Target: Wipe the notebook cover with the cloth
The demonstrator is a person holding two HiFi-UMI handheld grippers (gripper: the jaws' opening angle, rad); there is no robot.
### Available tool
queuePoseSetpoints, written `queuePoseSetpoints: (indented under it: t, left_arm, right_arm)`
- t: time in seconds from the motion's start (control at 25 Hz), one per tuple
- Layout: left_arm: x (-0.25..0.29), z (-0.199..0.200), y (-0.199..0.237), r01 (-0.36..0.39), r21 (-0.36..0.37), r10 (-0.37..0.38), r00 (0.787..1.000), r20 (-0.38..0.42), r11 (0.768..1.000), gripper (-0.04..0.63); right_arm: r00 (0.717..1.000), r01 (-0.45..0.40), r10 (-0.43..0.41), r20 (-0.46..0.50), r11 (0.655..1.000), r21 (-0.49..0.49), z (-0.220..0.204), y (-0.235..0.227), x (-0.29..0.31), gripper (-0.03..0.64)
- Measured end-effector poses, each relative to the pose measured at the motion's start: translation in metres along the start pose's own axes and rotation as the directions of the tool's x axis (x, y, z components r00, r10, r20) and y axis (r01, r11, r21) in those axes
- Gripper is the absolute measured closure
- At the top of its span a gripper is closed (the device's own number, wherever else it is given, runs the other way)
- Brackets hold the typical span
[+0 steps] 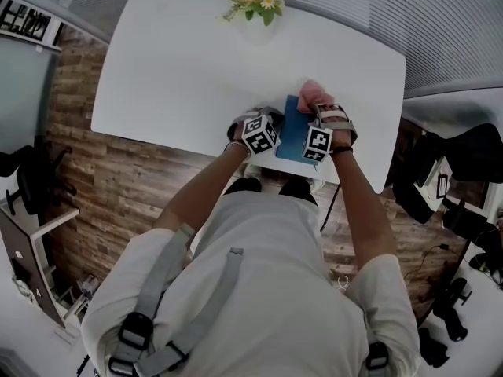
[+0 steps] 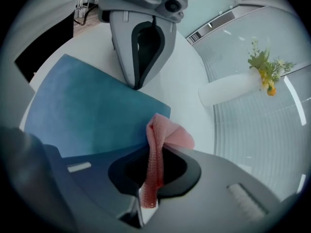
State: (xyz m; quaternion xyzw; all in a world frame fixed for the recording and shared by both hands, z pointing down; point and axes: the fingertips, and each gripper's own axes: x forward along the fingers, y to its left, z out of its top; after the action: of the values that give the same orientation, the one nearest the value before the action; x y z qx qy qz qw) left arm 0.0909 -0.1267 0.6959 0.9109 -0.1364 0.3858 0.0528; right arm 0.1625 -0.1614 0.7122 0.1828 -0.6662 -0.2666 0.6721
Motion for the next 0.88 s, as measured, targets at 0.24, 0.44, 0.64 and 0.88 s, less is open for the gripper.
queuePoseSetpoints:
  t: [0.24,0.44,0.64,0.88]
  left_arm:
    - [-0.001,-0.001,0.001,-0.007,0.004,0.007,1.0,-0.003,1.0,0.597]
    - [0.0,-0.001,0.001,-0.005,0.001,0.005,1.0,-0.005,1.0,0.597]
    - [-0.001,-0.001,0.0,-0.003,-0.003,0.003,1.0,-0.006,1.0,0.597]
    - [0.001,-0.002,0.001,0.002,-0.006,-0.002,1.0,-0.007,1.0,0.597]
  right_arm:
    - [1.0,-0.007,0.007,-0.02,1.0,0.006,0.003,0.002,0.0,0.611]
    - [1.0,-0.011,0.011,-0.016,1.0,0.008,0.004,0.007,-0.003,0.614]
    - [1.0,-0.022,0.022,-0.021,1.0,0.017,0.007,0.011,-0.006,0.614]
    - [0.999,-0.034,0.034,-0.019,0.999,0.024,0.009,0.018,-0.01,0.615]
